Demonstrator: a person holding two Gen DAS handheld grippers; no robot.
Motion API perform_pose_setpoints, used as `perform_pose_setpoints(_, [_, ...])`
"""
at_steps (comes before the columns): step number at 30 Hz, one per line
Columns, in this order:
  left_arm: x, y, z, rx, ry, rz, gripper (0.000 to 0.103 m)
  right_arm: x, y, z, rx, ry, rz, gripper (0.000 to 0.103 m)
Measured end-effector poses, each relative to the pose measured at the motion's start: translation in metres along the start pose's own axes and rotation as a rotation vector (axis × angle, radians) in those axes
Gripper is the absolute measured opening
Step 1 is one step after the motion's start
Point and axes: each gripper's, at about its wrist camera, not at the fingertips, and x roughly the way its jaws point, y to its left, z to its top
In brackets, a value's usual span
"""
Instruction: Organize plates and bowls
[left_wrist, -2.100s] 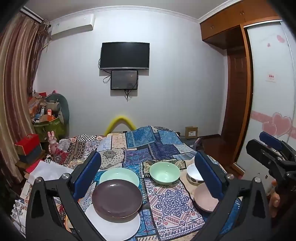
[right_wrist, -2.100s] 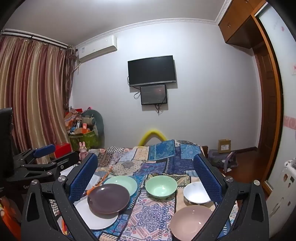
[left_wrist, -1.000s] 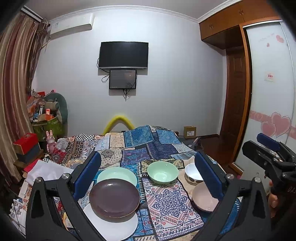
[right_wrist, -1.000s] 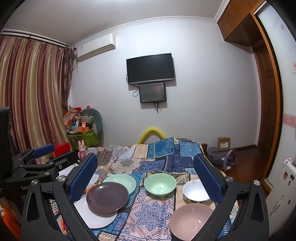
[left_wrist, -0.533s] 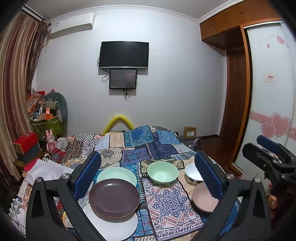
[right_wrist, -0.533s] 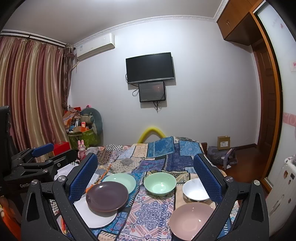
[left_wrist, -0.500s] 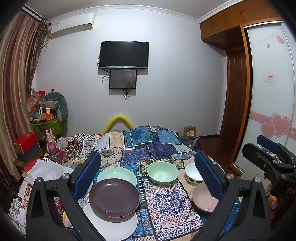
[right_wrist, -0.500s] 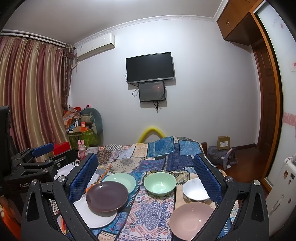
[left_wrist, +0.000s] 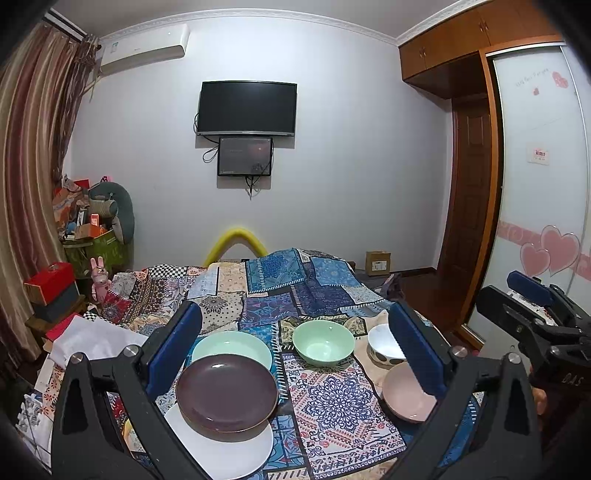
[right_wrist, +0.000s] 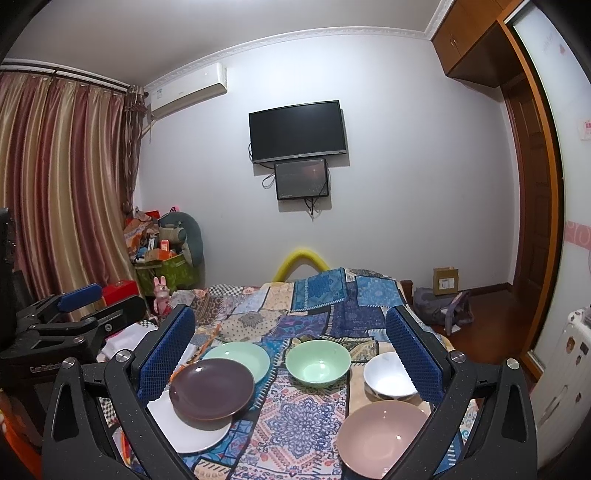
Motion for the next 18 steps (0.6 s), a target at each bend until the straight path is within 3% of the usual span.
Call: perform_pose_setpoints(18, [-0.0022,-0.0021,-0.0071,-0.007,0.008,-0.01,0.102,0.005,-0.0002,-0.0005,0.005,0.011,0.008,0.103])
